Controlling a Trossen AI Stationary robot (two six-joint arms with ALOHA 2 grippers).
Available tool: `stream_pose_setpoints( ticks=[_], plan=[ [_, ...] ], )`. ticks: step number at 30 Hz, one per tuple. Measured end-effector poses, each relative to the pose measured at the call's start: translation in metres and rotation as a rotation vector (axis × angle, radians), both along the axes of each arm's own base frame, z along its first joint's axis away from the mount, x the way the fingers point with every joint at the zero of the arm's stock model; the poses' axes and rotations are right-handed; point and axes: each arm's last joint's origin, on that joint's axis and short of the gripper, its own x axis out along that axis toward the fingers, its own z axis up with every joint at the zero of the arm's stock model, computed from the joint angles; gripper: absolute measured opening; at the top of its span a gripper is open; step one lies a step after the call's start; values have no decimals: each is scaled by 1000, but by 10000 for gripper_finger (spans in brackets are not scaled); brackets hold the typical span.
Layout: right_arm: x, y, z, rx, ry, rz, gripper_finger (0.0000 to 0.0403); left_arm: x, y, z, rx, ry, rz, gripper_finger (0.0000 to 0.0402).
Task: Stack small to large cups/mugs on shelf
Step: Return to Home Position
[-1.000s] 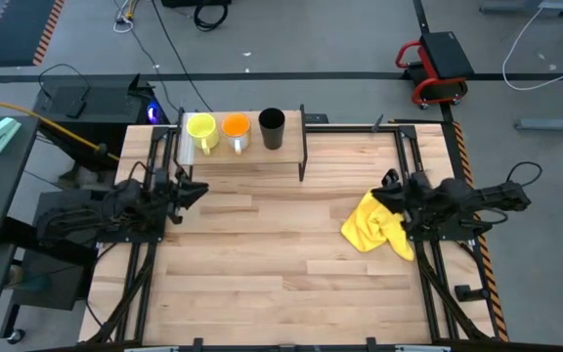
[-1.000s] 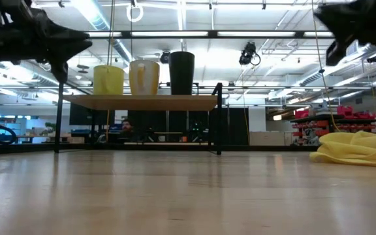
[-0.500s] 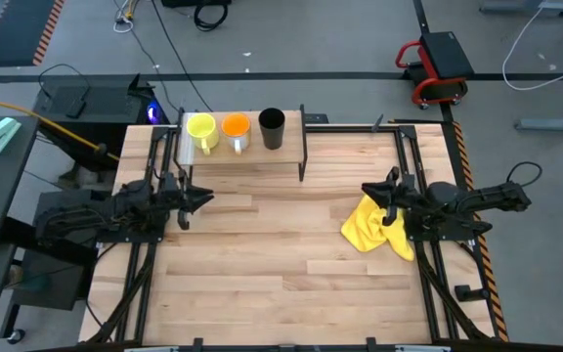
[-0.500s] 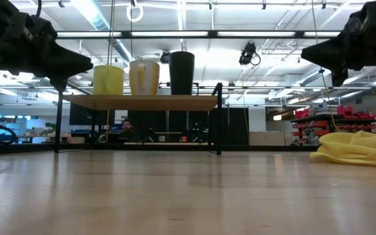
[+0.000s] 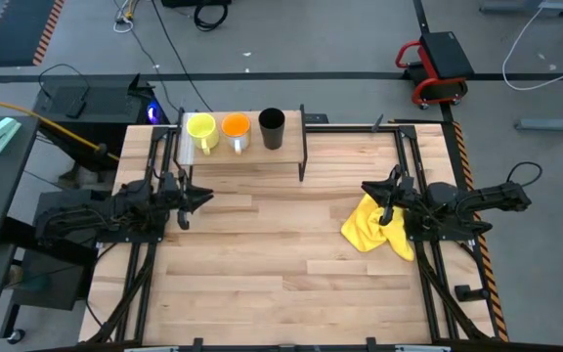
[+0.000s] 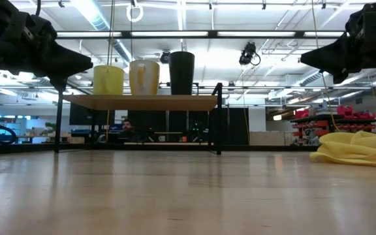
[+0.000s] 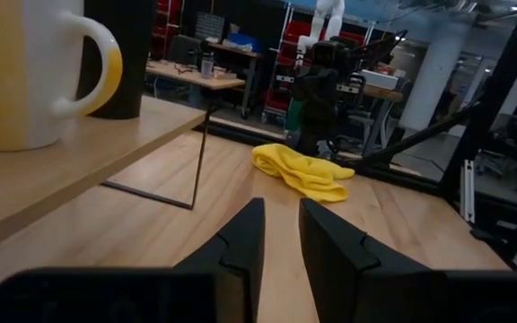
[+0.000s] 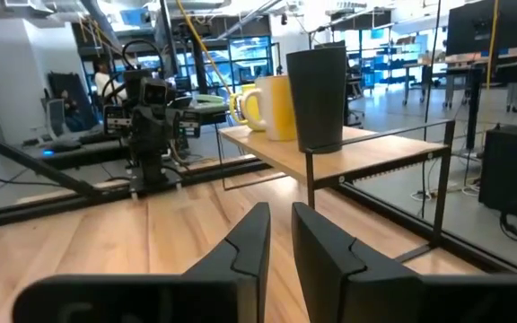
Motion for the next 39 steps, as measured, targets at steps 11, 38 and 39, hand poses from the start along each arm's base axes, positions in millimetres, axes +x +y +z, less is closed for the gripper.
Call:
stream_pose_setpoints(
  ticks=[11,38,39],
  plan=[
    [0,0,0,2,-1,1,58,0,0,2,4,-22,1,89],
    [0,0,0,3,-1,1,58,0,0,3,5,-29,-1,81],
    [0,0,0,3,-1,1,58,0,0,3,5,-28,-1,79]
  ],
)
